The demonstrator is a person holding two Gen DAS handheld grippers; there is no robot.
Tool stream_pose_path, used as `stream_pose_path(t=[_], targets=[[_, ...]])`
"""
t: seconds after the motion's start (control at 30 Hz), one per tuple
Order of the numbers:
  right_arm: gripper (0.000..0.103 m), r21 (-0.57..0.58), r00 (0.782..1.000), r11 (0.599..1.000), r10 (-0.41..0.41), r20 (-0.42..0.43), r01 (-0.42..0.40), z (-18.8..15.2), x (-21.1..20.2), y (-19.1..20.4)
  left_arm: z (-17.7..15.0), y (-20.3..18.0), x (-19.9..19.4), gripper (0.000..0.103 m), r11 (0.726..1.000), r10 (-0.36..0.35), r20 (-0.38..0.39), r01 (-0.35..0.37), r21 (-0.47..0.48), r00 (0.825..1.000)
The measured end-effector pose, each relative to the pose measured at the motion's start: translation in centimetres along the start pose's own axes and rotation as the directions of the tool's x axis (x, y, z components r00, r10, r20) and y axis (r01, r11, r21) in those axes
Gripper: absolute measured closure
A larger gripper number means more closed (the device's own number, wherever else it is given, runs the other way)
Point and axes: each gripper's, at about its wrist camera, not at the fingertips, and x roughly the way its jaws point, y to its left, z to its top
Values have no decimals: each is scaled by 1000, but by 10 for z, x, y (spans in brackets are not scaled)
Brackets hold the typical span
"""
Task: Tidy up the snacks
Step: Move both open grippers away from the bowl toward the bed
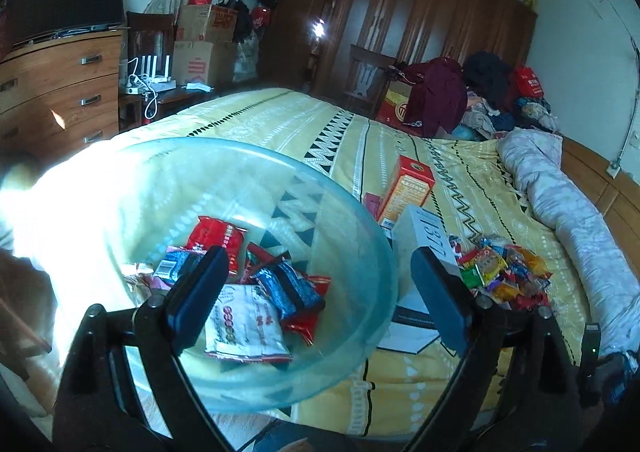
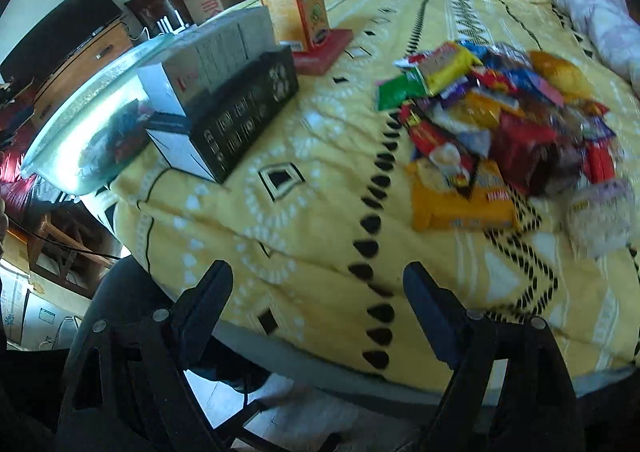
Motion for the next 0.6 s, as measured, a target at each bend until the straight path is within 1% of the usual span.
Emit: stream_pose_path(t=[0.07, 0.13, 0.27, 0.33, 0.4, 0.6], targets=[[14, 14, 1000, 1000, 19, -18, -19, -12, 5, 1, -10, -12, -3, 7, 999, -6, -15, 6, 32, 1000], [13, 1, 999, 999, 39, -24, -39, -20, 8, 10, -18, -21, -5, 4, 998, -7, -31, 9, 57, 1000], [11, -62, 994, 993, 95, -59, -98, -36, 17, 33, -25, -27, -7, 4, 998, 12, -45, -9, 57, 999], [11, -98, 991, 988, 113, -76, -120, -39, 21, 40, -25, -28, -9, 4, 998, 29, -42, -27, 49, 999], [11, -131, 990, 983, 118, -76, -128, -39, 21, 44, -23, -30, -11, 4, 998, 44, -32, -43, 48, 999], [11, -158, 989, 977, 130, -75, -140, -42, 22, 43, -19, -35, -17, 3, 995, 87, -6, -86, 46, 996]])
